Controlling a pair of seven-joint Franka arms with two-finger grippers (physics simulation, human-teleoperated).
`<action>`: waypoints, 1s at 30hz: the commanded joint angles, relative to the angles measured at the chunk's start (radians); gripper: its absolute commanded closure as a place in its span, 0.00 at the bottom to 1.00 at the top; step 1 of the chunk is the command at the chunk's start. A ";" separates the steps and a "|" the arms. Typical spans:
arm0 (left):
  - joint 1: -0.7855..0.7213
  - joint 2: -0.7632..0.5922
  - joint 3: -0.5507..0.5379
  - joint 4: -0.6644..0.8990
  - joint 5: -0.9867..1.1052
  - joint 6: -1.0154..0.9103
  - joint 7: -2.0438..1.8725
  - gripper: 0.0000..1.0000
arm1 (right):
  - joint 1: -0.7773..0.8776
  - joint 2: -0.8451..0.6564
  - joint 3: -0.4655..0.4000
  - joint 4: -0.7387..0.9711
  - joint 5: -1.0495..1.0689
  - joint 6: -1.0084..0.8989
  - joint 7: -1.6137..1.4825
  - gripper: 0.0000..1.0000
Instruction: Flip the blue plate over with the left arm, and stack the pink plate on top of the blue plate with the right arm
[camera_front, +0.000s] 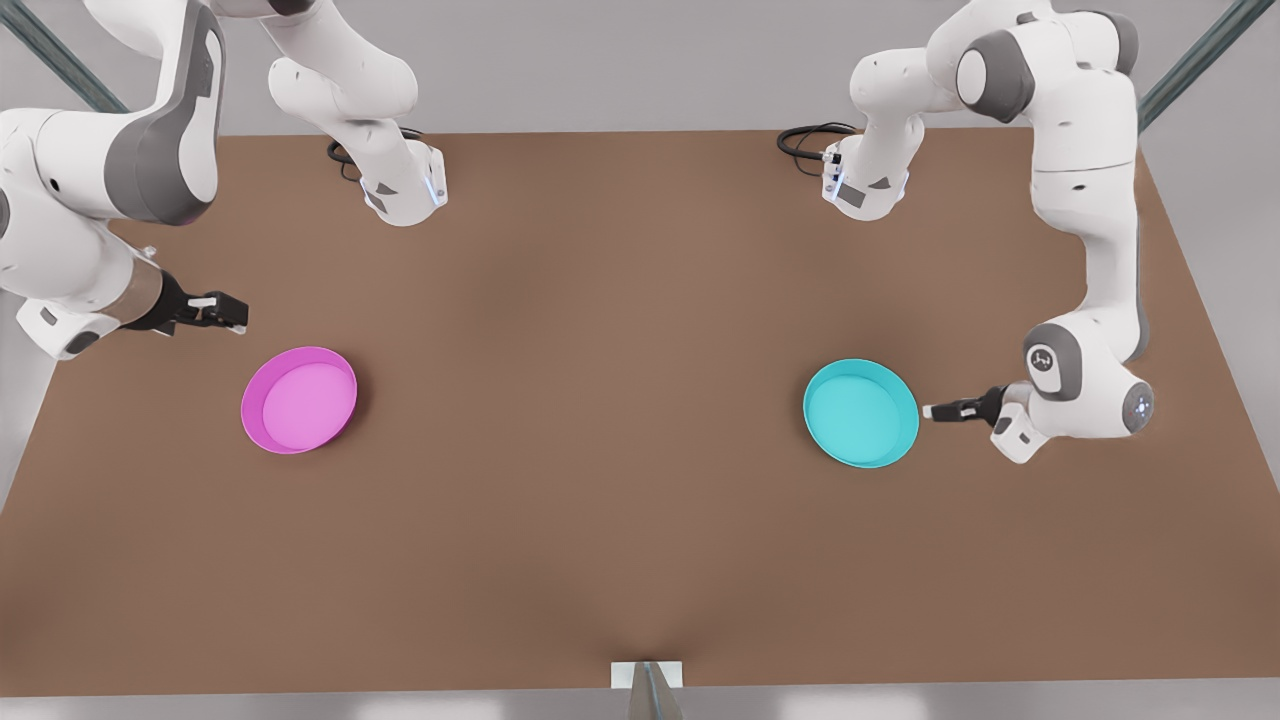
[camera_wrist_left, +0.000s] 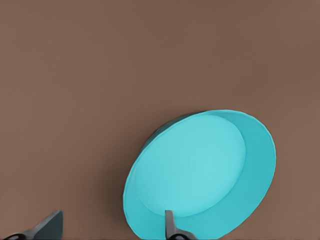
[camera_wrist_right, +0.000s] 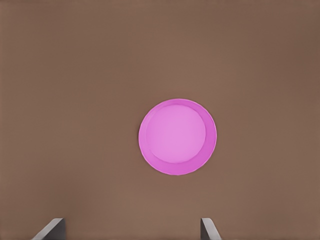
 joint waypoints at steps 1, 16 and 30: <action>0.002 -0.003 0.000 -0.047 -0.052 0.178 0.584 0.00 | 0.000 0.000 0.000 0.001 0.001 0.005 0.005 0.00; -0.049 0.002 -0.009 -0.132 -0.057 0.235 0.514 0.22 | 0.000 0.011 0.000 0.013 0.001 0.005 0.004 0.00; -0.058 0.048 -0.009 -0.122 -0.054 0.255 0.337 0.54 | 0.003 0.022 0.001 0.027 -0.008 0.009 -0.007 0.00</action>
